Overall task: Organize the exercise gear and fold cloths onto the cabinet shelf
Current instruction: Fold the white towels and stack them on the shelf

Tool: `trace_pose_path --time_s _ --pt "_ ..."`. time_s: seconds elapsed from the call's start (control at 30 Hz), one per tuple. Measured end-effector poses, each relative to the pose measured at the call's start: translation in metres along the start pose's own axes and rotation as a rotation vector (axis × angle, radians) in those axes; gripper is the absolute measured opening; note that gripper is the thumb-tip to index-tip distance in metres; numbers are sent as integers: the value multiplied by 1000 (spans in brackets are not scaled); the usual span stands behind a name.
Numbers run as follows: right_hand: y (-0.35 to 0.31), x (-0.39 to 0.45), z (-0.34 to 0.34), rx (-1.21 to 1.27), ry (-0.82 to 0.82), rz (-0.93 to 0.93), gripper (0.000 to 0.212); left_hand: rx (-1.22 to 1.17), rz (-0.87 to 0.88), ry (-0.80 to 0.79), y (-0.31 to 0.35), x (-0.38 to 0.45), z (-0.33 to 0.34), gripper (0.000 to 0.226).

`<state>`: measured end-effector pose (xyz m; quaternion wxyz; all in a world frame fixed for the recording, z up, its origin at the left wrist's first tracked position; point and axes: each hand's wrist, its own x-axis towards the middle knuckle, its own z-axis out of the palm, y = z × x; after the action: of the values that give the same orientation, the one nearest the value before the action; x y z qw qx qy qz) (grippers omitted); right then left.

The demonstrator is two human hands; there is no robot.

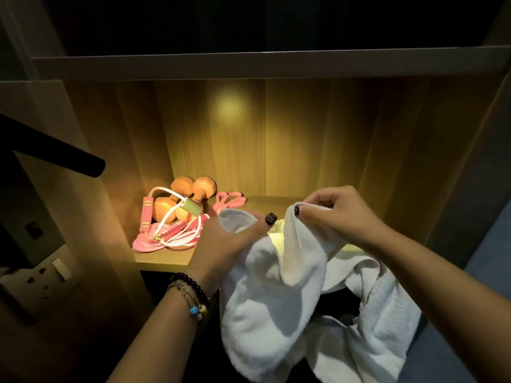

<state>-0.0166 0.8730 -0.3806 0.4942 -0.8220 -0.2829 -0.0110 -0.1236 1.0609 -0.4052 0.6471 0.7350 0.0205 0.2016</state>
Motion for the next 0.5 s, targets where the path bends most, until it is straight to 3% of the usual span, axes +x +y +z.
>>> trace_pose_path --time_s 0.07,0.17,0.23,0.37,0.43,0.5 --pt "-3 1 -2 60 -94 34 15 58 -90 -107 -4 1 6 41" --pt "-3 2 -2 133 -191 70 11 197 -127 -196 -8 2 19 25" --pt "-1 2 -1 192 -235 99 2 260 -106 -155 -11 2 27 15" --pt "14 1 -10 210 -268 94 22 174 -52 -7 -14 0 29 17" --pt "24 -2 -12 77 -308 60 27 56 -59 101 -16 1 23 22" --pt "33 -5 -5 -207 -328 -7 30 -98 -104 186 -15 -1 16 15"
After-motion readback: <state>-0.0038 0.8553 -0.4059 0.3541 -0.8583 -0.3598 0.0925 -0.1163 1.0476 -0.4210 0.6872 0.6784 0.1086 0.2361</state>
